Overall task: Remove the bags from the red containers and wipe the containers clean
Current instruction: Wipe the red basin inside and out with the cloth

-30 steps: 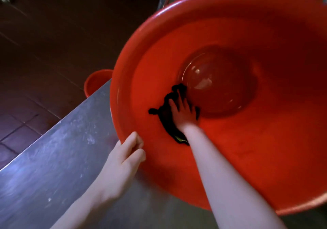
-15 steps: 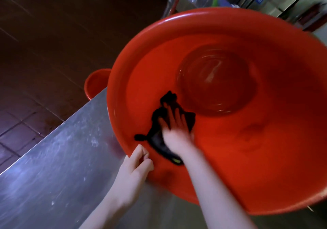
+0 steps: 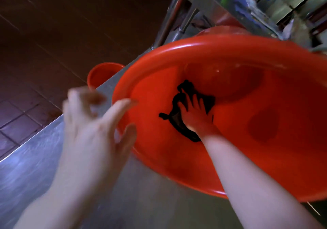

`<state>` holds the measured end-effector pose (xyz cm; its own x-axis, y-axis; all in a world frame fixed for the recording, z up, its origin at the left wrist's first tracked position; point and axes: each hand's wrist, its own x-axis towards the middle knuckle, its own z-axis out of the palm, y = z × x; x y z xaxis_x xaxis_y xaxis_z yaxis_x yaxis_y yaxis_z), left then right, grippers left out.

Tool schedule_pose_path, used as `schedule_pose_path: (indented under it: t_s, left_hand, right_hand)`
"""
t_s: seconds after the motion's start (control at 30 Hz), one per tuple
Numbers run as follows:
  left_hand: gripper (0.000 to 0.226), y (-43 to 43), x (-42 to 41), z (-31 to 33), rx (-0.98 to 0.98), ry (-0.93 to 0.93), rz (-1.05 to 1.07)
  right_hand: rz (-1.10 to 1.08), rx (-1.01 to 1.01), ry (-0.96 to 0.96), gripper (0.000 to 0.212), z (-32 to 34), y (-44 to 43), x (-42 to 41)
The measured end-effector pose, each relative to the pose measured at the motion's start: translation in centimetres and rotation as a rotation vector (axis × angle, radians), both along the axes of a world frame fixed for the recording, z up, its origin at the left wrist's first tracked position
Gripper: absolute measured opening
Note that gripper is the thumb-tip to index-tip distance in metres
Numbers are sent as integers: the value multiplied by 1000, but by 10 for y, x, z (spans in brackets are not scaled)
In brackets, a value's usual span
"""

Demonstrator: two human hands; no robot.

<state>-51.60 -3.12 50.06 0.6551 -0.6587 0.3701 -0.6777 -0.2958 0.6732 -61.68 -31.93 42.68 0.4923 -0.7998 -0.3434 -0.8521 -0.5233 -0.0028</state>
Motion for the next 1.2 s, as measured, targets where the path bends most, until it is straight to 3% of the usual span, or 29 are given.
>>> schedule_pose_path:
  t_s: [0.07, 0.2, 0.37, 0.53, 0.63, 0.93, 1.07, 1.2]
  left_hand:
    - [37, -10, 14, 1, -72, -145, 16]
    - [52, -26, 11, -7, -14, -51, -44]
    - [59, -32, 16, -28, -4, 51, -10]
    - [58, -28, 3, -60, 64, 333, -30]
    - [59, -16, -12, -83, 8, 519, -87]
    - [54, -17, -17, -90, -44, 607, -169]
    - [49, -16, -20, -96, -69, 616, -145]
    - [53, -15, -20, -98, -63, 562, -138]
  right_hand:
    - [2, 10, 1, 61, 2, -7, 1]
    - [47, -47, 112, 57, -8, -20, -9]
    - [-16, -66, 35, 60, -8, 15, -6]
    - [126, -99, -60, 65, 0, 117, -11]
    - [182, -204, 68, 71, 6, 157, -42]
    - [-228, -69, -14, 60, -6, 24, 16]
    - [-120, -43, 21, 61, -4, 41, 20]
    - [185, -102, -64, 68, -7, 133, -12]
